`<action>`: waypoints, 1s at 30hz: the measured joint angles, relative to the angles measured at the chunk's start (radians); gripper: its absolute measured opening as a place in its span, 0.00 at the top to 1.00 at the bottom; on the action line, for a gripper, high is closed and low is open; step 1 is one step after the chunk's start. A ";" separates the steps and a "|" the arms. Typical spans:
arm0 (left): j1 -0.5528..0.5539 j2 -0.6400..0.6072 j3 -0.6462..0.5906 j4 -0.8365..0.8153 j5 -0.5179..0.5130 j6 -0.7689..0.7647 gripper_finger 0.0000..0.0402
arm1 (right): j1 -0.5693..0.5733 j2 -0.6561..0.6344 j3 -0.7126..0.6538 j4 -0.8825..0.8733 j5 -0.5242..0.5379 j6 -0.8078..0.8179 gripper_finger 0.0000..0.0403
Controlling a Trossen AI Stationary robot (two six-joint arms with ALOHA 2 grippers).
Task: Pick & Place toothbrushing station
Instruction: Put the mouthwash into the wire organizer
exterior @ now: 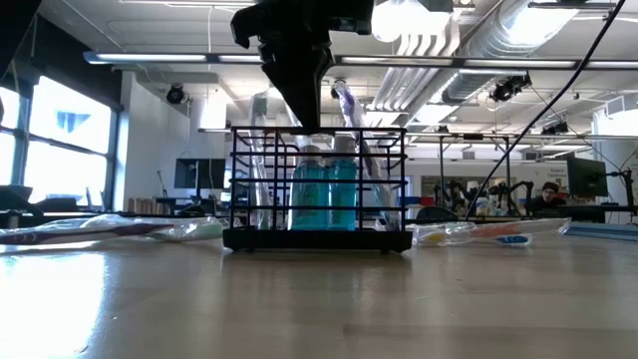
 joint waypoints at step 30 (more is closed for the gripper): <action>0.000 0.000 0.000 0.021 -0.026 -0.023 1.00 | 0.000 0.000 0.000 0.000 0.000 0.000 0.23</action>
